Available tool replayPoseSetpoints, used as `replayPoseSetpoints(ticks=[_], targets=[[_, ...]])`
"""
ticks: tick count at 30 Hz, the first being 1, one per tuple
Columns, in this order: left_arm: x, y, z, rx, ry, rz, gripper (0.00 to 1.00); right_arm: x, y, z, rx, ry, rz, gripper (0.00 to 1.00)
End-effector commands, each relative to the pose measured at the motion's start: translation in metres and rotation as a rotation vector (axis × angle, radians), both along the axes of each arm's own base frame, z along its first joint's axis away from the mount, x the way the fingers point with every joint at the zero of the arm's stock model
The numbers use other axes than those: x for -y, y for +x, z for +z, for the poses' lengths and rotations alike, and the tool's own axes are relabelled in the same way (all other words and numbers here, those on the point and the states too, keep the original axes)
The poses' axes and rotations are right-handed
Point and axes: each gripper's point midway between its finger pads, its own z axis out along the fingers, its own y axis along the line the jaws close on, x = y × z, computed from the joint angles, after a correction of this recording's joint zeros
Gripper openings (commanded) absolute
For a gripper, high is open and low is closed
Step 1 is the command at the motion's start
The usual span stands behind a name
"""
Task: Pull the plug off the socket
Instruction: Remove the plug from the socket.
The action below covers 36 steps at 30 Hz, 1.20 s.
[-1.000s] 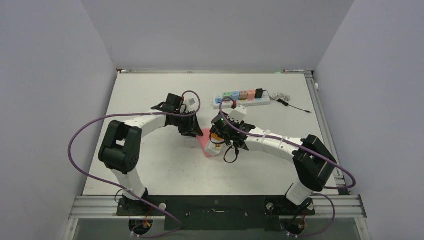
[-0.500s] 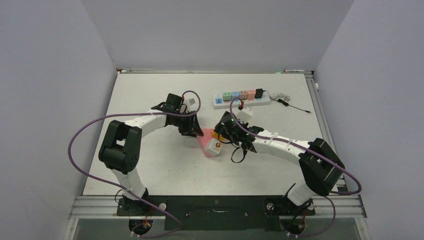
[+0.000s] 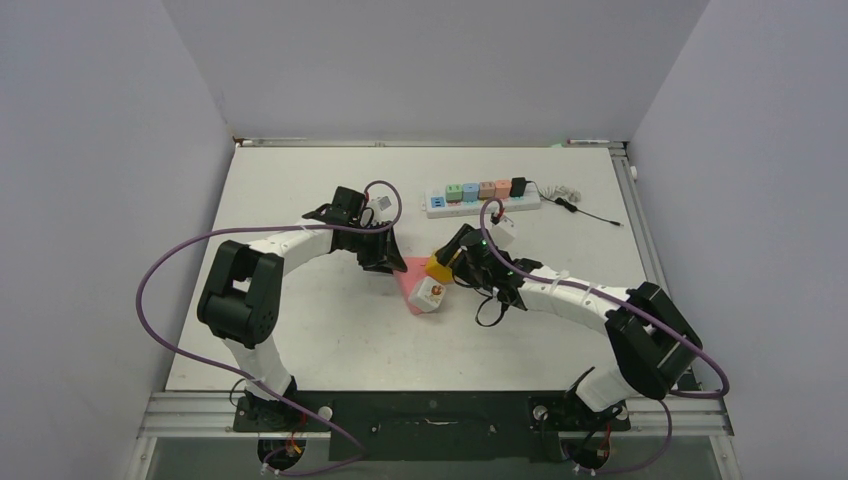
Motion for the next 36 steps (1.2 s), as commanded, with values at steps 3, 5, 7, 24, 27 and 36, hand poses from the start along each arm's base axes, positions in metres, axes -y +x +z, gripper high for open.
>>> replayPoseSetpoints(ticks=[3,5,7,24,27,36], targets=[[-0.031,0.017,-0.012,0.057,0.138,0.049,0.00,0.028,-0.007,-0.016,-0.043,-0.090,-0.040,0.05],[-0.032,0.017,-0.012,0.057,0.137,0.051,0.00,0.029,-0.006,-0.015,-0.041,-0.092,-0.044,0.05],[-0.033,0.018,-0.011,0.058,0.135,0.057,0.00,0.029,-0.005,-0.012,-0.033,-0.097,-0.048,0.05],[-0.034,0.019,-0.008,0.066,0.130,0.062,0.00,-0.007,-0.037,0.004,0.018,-0.146,-0.080,0.05],[-0.034,0.019,-0.007,0.067,0.131,0.063,0.00,-0.008,-0.042,0.009,0.036,-0.160,-0.099,0.05],[-0.035,0.019,-0.010,0.062,0.137,0.063,0.00,-0.013,-0.042,0.013,0.051,-0.160,-0.099,0.05]])
